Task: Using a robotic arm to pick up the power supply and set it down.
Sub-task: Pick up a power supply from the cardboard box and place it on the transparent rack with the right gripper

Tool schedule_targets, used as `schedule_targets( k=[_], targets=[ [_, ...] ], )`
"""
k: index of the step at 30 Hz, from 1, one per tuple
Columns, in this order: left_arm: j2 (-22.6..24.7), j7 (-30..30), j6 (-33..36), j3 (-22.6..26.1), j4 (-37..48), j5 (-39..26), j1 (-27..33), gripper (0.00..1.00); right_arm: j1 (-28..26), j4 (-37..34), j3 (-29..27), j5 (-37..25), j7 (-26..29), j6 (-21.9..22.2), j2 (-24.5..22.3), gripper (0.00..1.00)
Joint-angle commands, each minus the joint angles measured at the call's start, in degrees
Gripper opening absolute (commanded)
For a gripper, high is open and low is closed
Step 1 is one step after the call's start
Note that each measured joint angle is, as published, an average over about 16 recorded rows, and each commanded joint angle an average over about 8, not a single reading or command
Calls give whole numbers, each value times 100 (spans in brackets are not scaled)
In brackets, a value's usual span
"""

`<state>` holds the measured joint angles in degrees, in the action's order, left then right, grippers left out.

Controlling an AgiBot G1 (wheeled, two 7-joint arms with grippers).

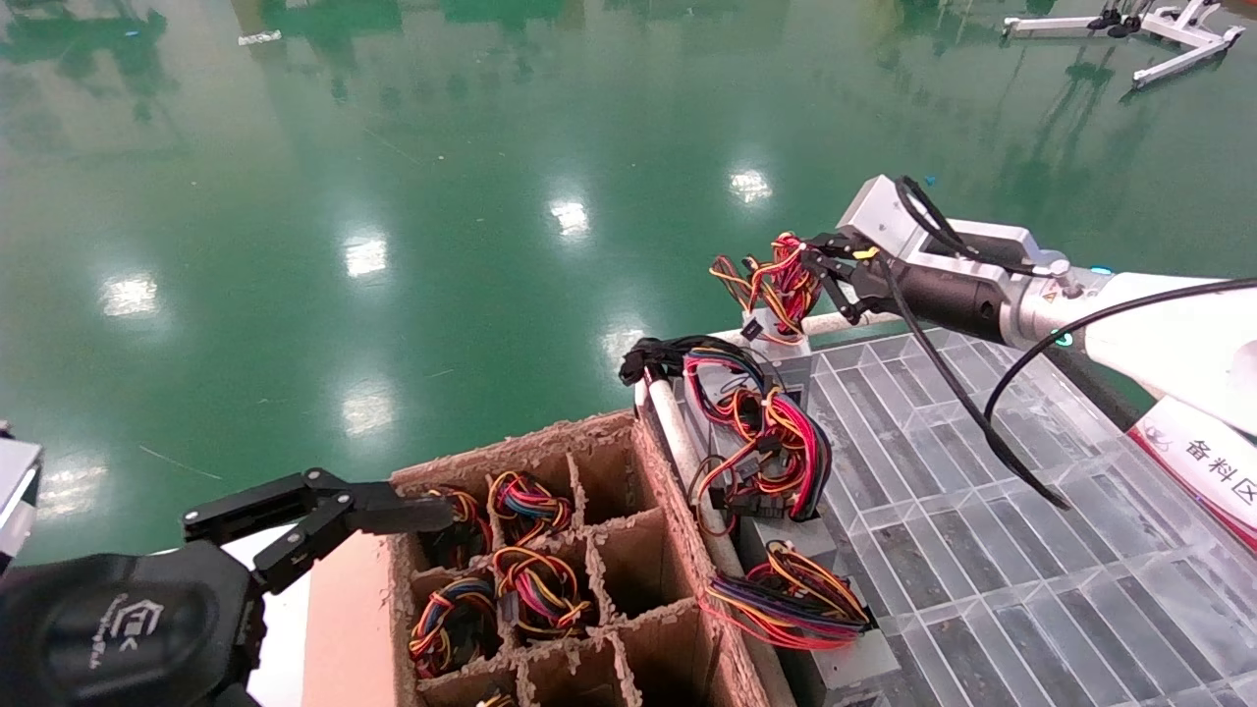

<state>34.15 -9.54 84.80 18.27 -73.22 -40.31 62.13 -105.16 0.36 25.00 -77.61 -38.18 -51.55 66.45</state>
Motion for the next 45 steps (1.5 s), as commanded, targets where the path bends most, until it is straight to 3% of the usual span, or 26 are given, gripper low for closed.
schedule_targets(
  k=[1,28,30,35,37,45],
  targets=[
    [0,0,0,0,0,0,0,100,8,-1,-2,3,-22,-13,-1,0],
    [-2,3,-2,5,0,4,1,100,424,-4,-210,301,-287,619,276,2],
    [-2,3,-2,6,0,4,1,100,466,-3,-224,321,-324,645,276,18],
    [-3,3,-3,6,1,5,0,100,550,-4,-253,370,-380,696,278,80],
    [-3,3,-4,6,1,5,0,100,564,-4,-258,381,-385,706,278,98],
    [-3,3,-5,6,2,5,0,100,555,-11,-260,385,-366,685,269,100]
  ],
)
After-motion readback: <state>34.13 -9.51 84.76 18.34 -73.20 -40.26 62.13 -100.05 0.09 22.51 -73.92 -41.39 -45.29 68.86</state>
